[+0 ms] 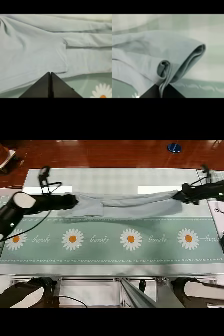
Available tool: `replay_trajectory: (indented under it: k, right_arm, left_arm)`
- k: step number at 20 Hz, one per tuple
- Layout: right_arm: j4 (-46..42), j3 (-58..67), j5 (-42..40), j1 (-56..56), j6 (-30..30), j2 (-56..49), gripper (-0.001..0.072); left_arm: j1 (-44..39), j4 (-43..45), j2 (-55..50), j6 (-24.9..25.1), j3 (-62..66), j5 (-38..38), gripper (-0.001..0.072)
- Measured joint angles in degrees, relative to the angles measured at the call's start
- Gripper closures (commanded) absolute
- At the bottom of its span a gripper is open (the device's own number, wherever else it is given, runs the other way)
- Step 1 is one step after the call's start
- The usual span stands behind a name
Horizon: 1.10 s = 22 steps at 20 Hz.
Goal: Fold the shirts.
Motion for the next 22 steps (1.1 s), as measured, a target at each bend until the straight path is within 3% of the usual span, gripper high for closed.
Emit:
replay_trajectory:
  k: [6, 10, 16, 22]
  right_arm:
    - [-4.8, -9.1, 3.8, -2.0, 2.1, 23.5, 0.0685]
    - [-4.9, -11.6, 5.4, -2.3, 4.3, 33.3, 0.0685]
    - [-2.3, -12.4, 6.9, -2.3, 5.6, 38.2, 0.0685]
    - [-1.7, -12.5, 7.2, -2.3, 5.9, 38.9, 0.0685]
  left_arm:
    - [-14.7, -0.2, -16.1, 0.2, 15.4, -0.9, 0.0691]
    - [-23.3, -0.2, -31.6, -2.3, 33.8, -7.4, 0.0691]
    - [-34.6, -2.3, -49.2, -9.3, 53.8, -14.8, 0.0691]
    - [-37.6, -6.0, -54.6, -11.0, 60.4, -18.2, 0.0691]
